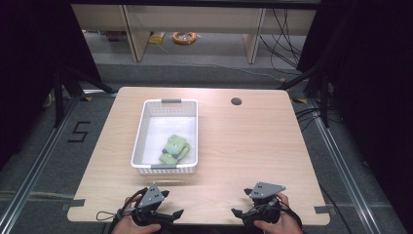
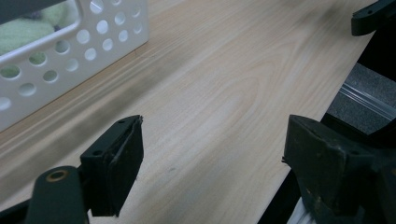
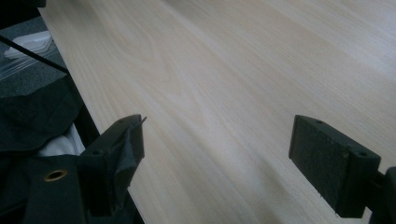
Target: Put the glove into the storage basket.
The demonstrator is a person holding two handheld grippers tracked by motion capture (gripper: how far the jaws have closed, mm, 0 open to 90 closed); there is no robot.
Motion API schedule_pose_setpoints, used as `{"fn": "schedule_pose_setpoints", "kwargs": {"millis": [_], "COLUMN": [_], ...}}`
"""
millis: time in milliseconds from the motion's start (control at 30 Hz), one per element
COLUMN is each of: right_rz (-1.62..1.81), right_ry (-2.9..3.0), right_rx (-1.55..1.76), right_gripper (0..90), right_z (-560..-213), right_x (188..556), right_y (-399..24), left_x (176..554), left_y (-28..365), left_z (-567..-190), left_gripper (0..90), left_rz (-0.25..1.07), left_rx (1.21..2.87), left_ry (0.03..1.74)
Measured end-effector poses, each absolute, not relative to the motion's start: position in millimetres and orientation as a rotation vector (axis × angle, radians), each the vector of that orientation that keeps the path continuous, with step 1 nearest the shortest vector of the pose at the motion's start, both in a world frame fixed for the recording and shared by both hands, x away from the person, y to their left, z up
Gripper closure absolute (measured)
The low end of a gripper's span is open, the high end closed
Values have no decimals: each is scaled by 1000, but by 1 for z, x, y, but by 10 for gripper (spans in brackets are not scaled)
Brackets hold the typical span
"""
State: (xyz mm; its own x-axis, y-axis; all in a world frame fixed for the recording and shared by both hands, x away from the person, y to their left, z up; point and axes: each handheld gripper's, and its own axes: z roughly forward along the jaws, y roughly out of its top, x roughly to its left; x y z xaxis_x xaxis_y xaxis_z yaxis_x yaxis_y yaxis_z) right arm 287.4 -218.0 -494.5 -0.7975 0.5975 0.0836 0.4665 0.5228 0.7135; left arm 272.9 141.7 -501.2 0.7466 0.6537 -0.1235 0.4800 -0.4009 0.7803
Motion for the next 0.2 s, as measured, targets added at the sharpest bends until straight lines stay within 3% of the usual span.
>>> {"fn": "schedule_pose_setpoints", "kwargs": {"millis": [200], "right_rz": [1124], "right_ry": [2590], "right_rx": [909], "right_gripper": [175], "right_z": [-496], "right_x": [289], "right_y": [-218], "left_x": [273], "left_y": [142], "left_z": [-501], "left_gripper": [148], "left_rz": [243], "left_rx": [2042], "left_ry": [859]}}
